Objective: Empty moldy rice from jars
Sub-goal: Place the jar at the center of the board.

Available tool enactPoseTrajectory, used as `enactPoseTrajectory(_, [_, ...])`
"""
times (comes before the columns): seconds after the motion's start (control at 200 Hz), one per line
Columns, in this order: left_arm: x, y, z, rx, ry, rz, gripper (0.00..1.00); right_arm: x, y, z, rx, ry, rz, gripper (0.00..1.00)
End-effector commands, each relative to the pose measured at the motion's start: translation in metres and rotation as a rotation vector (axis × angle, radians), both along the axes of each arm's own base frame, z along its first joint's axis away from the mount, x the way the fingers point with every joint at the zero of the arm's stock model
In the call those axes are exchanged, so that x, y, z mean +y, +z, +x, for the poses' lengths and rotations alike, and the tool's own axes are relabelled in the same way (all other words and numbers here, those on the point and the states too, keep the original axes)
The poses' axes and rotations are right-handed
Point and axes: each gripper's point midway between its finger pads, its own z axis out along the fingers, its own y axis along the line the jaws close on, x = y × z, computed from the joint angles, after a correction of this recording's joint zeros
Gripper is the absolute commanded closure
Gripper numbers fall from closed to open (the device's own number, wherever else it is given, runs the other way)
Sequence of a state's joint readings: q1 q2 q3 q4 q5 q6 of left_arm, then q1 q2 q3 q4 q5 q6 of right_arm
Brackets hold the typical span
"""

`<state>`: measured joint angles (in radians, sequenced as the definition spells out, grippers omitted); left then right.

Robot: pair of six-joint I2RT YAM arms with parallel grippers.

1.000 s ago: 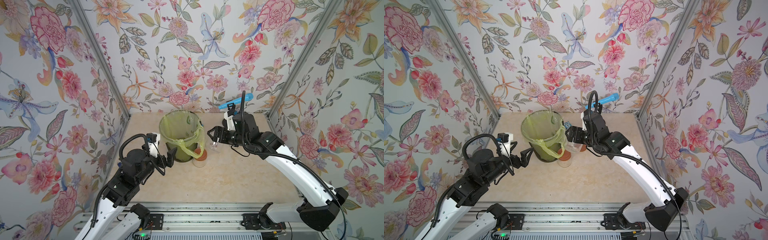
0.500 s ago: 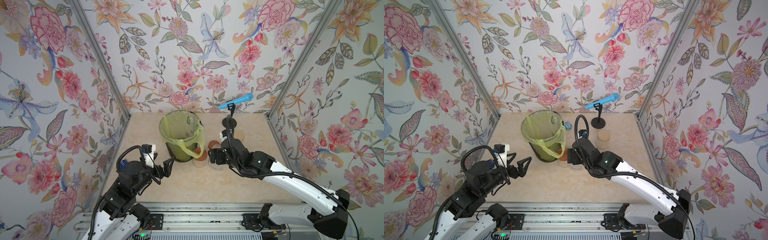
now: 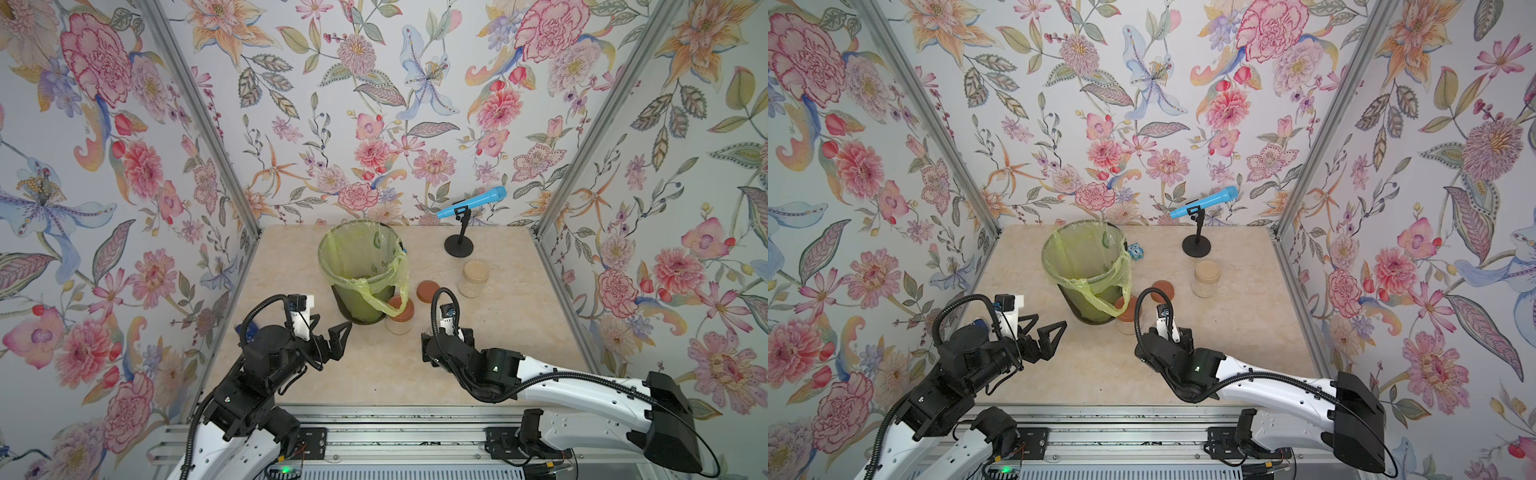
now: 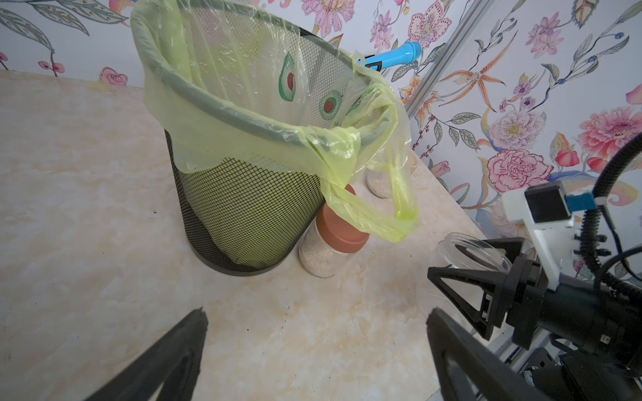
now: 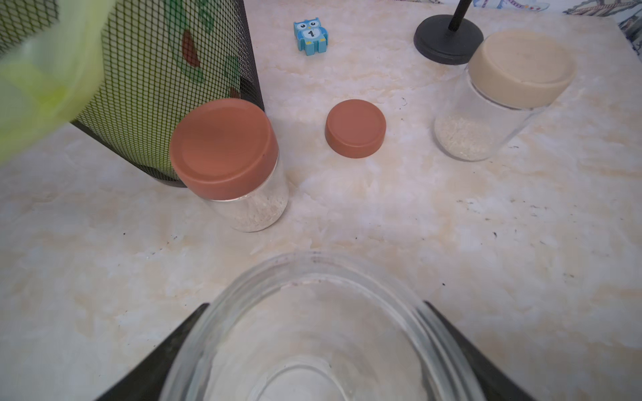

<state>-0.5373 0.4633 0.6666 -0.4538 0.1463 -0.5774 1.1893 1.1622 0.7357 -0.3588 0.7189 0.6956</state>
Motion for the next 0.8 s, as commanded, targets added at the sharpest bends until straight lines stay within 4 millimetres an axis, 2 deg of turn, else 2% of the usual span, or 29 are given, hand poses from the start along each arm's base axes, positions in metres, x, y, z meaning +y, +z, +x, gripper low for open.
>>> enactPoseTrajectory(0.0, [-0.005, 0.000, 0.000, 0.001, -0.001, -0.064, 0.00, 0.003, 0.009, 0.008, -0.147, -0.062, 0.050, 1.00])
enactPoseTrajectory(0.13, [-0.009, -0.011, 0.003, 0.025, -0.008, -0.061, 0.00, 0.002, -0.012, 0.007, -0.162, -0.062, 0.020, 1.00])
enactPoseTrajectory(0.305, [-0.012, -0.013, 0.007, 0.022, -0.016, -0.051, 0.00, 0.001, -0.033, 0.008, -0.202, -0.063, 0.007, 1.00])
enactPoseTrajectory(0.455, [-0.016, -0.014, 0.012, 0.027, -0.019, -0.052, 0.00, -0.009, -0.051, 0.011, -0.215, -0.103, -0.007, 1.00])
enactPoseTrajectory(0.67, [-0.020, -0.019, 0.018, 0.037, -0.023, -0.046, 0.00, -0.039, -0.072, 0.015, -0.176, -0.196, -0.006, 1.00])
enactPoseTrajectory(0.796, [-0.022, -0.022, 0.019, 0.040, -0.027, -0.049, 0.00, -0.058, -0.077, 0.016, -0.172, -0.238, 0.000, 0.99])
